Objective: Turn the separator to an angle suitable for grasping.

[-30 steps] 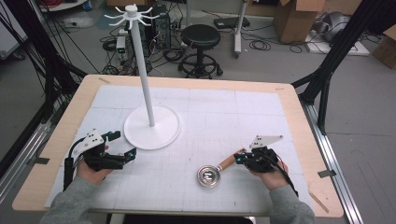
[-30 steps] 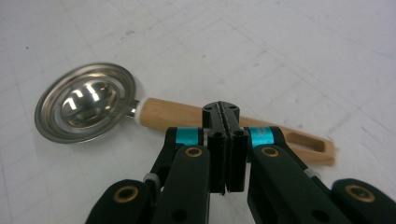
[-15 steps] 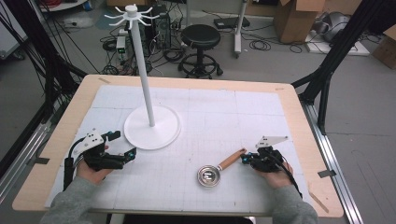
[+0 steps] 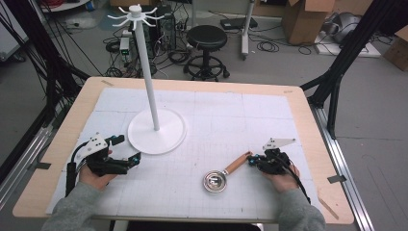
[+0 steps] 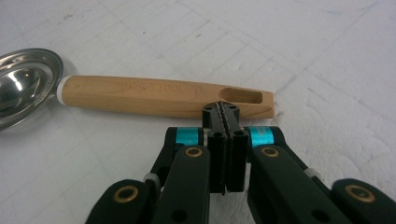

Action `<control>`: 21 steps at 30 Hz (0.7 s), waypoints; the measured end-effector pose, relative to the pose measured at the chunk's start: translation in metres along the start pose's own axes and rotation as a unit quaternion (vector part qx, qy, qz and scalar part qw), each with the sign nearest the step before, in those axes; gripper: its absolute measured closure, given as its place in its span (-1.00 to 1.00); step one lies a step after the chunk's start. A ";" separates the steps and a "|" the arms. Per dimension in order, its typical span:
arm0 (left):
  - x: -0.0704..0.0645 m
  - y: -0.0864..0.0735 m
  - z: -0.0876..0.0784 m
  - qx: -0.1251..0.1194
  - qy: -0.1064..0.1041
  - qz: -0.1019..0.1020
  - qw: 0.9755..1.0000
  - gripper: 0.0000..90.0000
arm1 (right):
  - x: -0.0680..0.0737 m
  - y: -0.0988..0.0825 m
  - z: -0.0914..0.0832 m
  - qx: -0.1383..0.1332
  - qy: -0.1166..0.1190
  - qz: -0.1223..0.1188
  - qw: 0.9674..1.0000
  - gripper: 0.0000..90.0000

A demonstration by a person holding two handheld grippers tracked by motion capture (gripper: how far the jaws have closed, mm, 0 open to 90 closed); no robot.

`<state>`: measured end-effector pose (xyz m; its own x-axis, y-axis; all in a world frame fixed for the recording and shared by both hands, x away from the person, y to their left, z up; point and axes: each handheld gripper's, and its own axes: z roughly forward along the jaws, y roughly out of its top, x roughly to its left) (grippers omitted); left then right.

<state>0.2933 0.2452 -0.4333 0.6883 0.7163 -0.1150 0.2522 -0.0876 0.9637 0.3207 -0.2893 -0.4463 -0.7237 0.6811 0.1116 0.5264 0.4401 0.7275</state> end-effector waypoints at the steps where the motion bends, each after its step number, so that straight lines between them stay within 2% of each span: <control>1: 0.000 0.000 0.000 0.001 0.000 0.000 1.000 -0.96 | 0.000 0.001 0.001 0.000 -0.001 -0.001 1.000 1.00; 12: 0.001 0.000 0.001 0.002 0.002 0.000 1.000 -0.96 | 0.003 0.016 0.019 -0.002 -0.003 -0.010 1.000 1.00; 21: 0.001 0.000 0.001 0.002 0.003 -0.001 1.000 -0.96 | 0.012 0.028 0.033 0.002 0.000 -0.028 1.000 1.00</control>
<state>0.2945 0.2448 -0.4341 0.6836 0.7207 -0.1153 0.2562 -0.0890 0.9625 0.3415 -0.2490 -0.4468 -0.7520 0.6553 0.0716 0.4872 0.4793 0.7300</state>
